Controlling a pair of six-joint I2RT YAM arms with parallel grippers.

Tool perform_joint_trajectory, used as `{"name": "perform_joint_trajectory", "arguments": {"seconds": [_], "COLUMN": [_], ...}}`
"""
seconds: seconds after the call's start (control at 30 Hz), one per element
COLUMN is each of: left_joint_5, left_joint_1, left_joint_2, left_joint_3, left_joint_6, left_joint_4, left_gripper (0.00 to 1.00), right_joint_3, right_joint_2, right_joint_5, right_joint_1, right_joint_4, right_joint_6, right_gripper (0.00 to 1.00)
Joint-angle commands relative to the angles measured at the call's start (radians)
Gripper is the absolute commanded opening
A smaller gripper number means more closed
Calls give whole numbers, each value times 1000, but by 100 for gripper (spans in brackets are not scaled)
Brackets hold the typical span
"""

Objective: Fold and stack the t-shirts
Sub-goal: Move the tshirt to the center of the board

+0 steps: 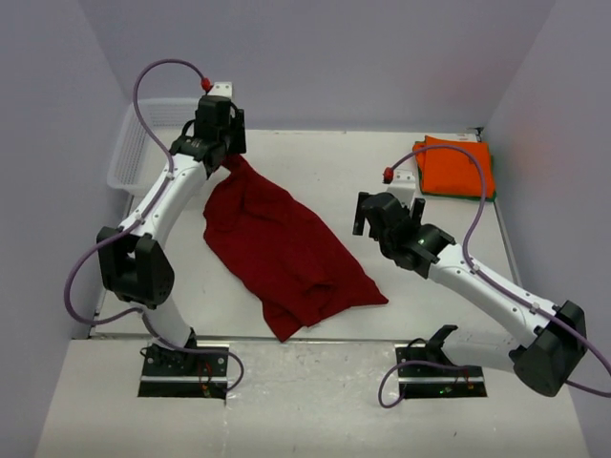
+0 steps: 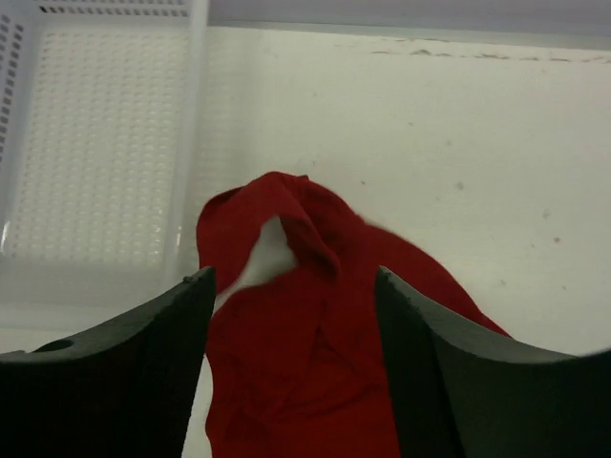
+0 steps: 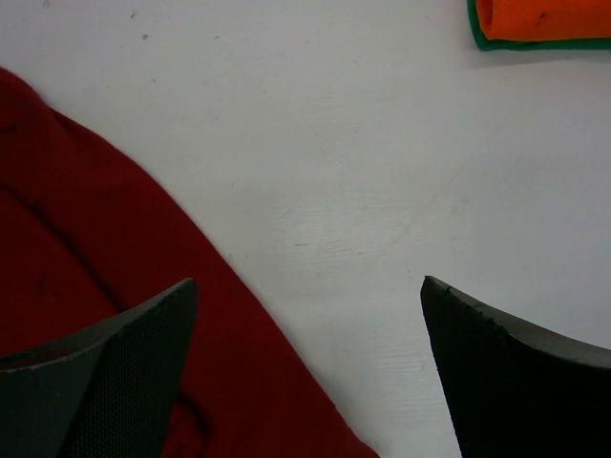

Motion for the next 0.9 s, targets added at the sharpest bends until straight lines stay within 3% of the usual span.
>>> {"name": "perform_joint_trajectory", "arguments": {"seconds": [0.0, 0.03, 0.13, 0.2, 0.33, 0.4, 0.43, 0.53, 0.63, 0.7, 0.73, 0.8, 0.87], "left_joint_5": [-175, -181, -234, -203, -10, 39, 50, 65, 95, 64, 65, 72, 59], "left_joint_1": [5, -3, -61, -128, -269, -370, -404, -506, -595, -670, -691, -740, -764], "left_joint_2": [-2, -11, -102, -200, -353, -400, -411, -413, -388, -353, -342, -307, -285], "left_joint_3": [154, 171, 137, 56, -221, -367, -460, -617, -700, -722, -723, -723, -720], "left_joint_6": [25, 20, -13, -82, -187, -240, -251, -314, -351, -374, -379, -392, -402], "left_joint_4": [25, 3, -39, -70, -51, -51, -42, -4, 79, 91, 99, 116, 119], "left_gripper": [71, 72, 93, 93, 70, 48, 32, 7, 13, 27, 42, 53, 57], "right_joint_3": [2, -3, -18, -24, -96, -159, -171, -200, -219, -233, -237, -245, -266], "right_joint_2": [-41, -52, -101, -115, -122, -118, -103, -77, -69, -78, -78, -69, -61], "right_joint_5": [-44, -63, -182, -242, -357, -373, -373, -387, -355, -341, -347, -347, -342], "right_joint_1": [6, 6, 6, 7, 74, 110, 125, 131, 131, 131, 131, 131, 131], "right_joint_4": [19, 18, 25, -14, -25, -1, 1, 18, 13, 11, 10, -11, -24], "right_joint_6": [13, 11, -18, -6, 39, 57, 69, 89, 126, 163, 166, 198, 238], "right_gripper": [98, 97, 93, 92, 88, 88, 88, 88, 90, 92, 93, 93, 93]}}
